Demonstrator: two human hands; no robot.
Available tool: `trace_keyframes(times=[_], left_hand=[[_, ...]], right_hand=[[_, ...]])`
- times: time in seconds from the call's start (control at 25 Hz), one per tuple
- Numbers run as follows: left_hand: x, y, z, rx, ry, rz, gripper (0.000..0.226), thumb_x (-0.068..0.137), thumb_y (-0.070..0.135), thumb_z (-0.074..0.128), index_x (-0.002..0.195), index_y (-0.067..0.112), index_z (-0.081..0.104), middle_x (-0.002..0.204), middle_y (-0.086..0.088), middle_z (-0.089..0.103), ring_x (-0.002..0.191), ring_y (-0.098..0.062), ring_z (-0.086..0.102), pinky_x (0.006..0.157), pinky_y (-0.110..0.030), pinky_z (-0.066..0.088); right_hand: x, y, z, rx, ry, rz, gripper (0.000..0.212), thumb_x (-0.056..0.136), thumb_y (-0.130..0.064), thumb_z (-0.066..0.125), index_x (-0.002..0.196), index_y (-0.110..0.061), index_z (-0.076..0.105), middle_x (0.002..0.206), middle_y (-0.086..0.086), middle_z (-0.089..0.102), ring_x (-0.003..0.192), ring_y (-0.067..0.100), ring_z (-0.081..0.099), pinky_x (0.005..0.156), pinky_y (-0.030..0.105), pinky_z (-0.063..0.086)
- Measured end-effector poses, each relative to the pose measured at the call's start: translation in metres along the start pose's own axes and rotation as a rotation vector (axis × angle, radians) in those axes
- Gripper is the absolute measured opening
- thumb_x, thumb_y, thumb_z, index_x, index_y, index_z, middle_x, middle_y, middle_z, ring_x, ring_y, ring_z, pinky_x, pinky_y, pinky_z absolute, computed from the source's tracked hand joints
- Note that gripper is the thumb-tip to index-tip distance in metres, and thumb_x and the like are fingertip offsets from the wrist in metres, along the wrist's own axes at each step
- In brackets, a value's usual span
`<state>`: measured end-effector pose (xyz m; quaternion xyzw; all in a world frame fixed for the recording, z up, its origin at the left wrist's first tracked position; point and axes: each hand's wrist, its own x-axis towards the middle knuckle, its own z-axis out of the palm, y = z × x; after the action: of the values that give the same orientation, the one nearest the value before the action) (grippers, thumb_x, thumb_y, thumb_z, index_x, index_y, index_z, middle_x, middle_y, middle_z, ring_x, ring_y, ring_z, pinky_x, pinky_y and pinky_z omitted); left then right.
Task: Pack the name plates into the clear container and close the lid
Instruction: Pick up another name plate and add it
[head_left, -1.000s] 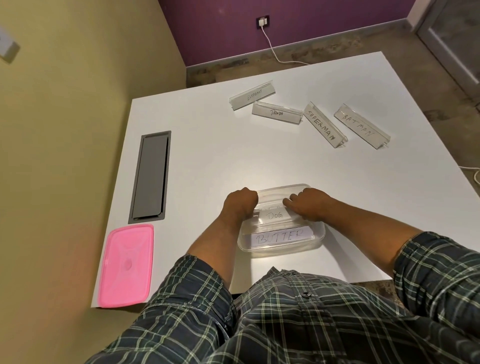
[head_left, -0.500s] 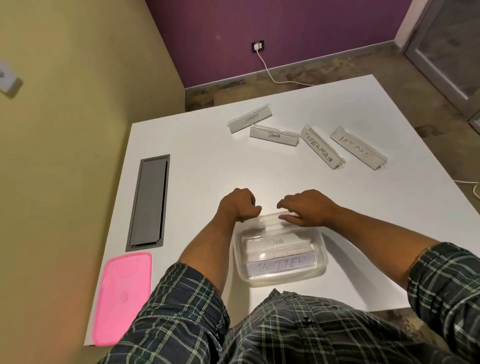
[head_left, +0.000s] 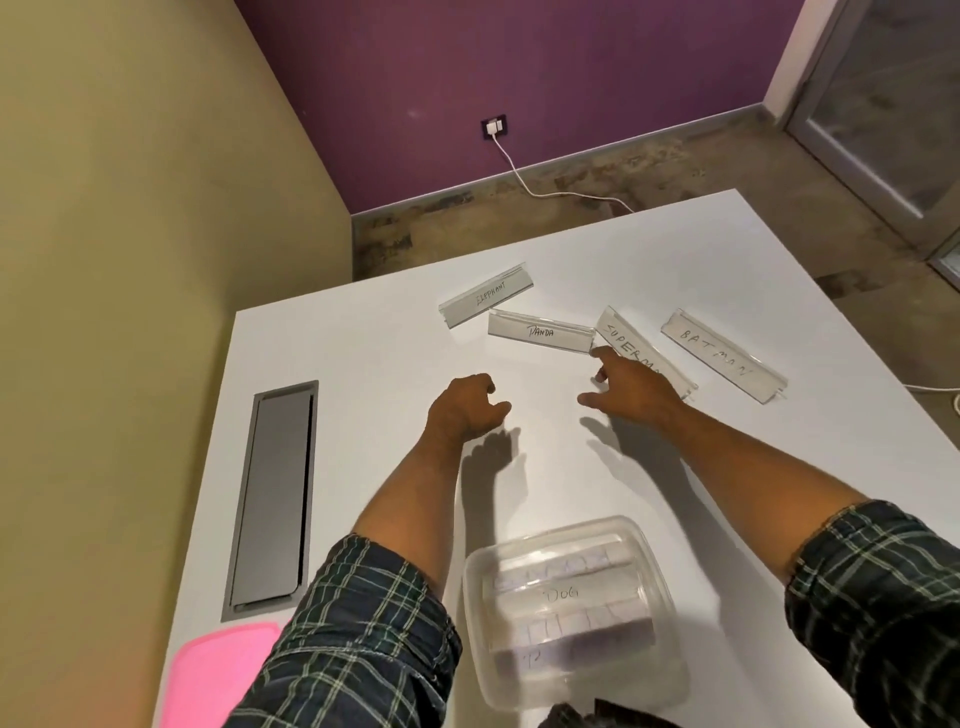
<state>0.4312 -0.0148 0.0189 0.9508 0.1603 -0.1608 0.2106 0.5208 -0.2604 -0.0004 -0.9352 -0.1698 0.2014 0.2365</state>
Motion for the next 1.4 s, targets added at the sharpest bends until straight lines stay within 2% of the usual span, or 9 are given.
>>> trace_keyframes(times=[0.16,0.32,0.52,0.72,0.84,1.0,1.12,1.24,1.4], left_hand=[[0.050,-0.007,0.008,-0.061,-0.017,-0.016,0.057,0.090,0.027,0.058,0.144,0.014,0.048,0.145,-0.006,0.054,0.136,-0.025,0.047,0.108,-0.038,0.042],[0.095,-0.012,0.012,-0.142,0.036,-0.051,0.065,0.091,0.024,0.057,0.151,0.011,0.039,0.154,-0.008,0.044,0.142,-0.026,0.041,0.115,-0.037,0.036],[0.143,-0.006,0.007,-0.323,0.030,-0.097,0.086,0.070,0.033,0.049,0.150,0.007,0.033,0.149,-0.014,0.047,0.136,-0.031,0.046,0.107,-0.033,0.038],[0.179,-0.001,0.013,-0.598,0.010,-0.119,0.101,0.070,0.009,0.065,0.155,0.006,0.013,0.144,-0.004,0.043,0.132,-0.023,0.045,0.107,-0.035,0.042],[0.192,0.006,0.017,-0.708,-0.077,-0.106,0.074,0.077,-0.001,0.065,0.143,0.008,0.032,0.129,-0.002,0.055,0.118,-0.020,0.054,0.088,-0.027,0.044],[0.186,0.009,0.013,-0.453,0.045,-0.102,0.037,0.068,0.022,0.064,0.100,0.004,0.057,0.091,-0.002,0.060,0.085,-0.021,0.059,0.059,-0.020,0.038],[0.169,0.003,0.008,-0.354,0.101,-0.168,0.015,0.075,0.018,0.068,0.078,0.009,0.057,0.078,-0.001,0.055,0.077,-0.023,0.052,0.058,-0.027,0.035],[0.138,-0.008,0.001,-0.448,0.099,-0.266,0.026,0.071,0.013,0.072,0.051,0.014,0.055,0.054,0.001,0.056,0.069,-0.026,0.060,0.054,-0.023,0.042],[0.075,-0.024,-0.002,-0.676,-0.017,-0.310,0.004,0.074,0.000,0.069,0.074,-0.003,0.073,0.079,-0.021,0.070,0.067,-0.030,0.067,0.072,-0.040,0.061]], right_hand=[[0.043,0.015,0.011,0.161,-0.066,0.090,0.090,0.081,-0.041,0.077,0.152,-0.020,0.027,0.138,0.007,0.056,0.124,0.024,0.057,0.104,0.043,0.046],[0.076,0.019,0.023,0.120,0.019,0.106,0.096,0.081,-0.038,0.076,0.156,-0.018,0.019,0.144,0.012,0.049,0.132,0.029,0.049,0.106,0.043,0.042],[0.103,0.017,0.047,0.090,0.152,0.193,0.083,0.080,-0.028,0.074,0.148,-0.013,0.029,0.134,0.014,0.048,0.127,0.033,0.049,0.101,0.043,0.046],[0.115,0.016,0.064,0.138,0.107,0.218,0.103,0.080,-0.034,0.073,0.157,-0.014,0.007,0.148,0.012,0.039,0.134,0.030,0.043,0.107,0.040,0.041],[0.121,0.019,0.064,0.178,0.139,0.206,0.097,0.084,-0.031,0.070,0.157,-0.015,0.008,0.151,0.010,0.038,0.137,0.028,0.040,0.109,0.039,0.038],[0.118,0.021,0.057,0.117,0.217,0.157,0.080,0.087,-0.026,0.069,0.154,-0.017,0.027,0.145,0.009,0.044,0.135,0.027,0.042,0.110,0.038,0.037],[0.108,0.019,0.046,0.084,0.254,0.097,0.070,0.084,-0.023,0.072,0.147,-0.020,0.042,0.131,0.009,0.052,0.123,0.028,0.051,0.102,0.039,0.045],[0.089,0.014,0.031,0.121,0.258,0.045,0.061,0.078,-0.024,0.076,0.135,-0.023,0.055,0.117,0.007,0.057,0.111,0.028,0.057,0.091,0.039,0.051],[0.046,0.007,0.012,0.014,0.141,-0.069,0.061,0.076,-0.028,0.081,0.131,-0.025,0.056,0.115,0.000,0.057,0.110,0.022,0.058,0.086,0.034,0.050]])
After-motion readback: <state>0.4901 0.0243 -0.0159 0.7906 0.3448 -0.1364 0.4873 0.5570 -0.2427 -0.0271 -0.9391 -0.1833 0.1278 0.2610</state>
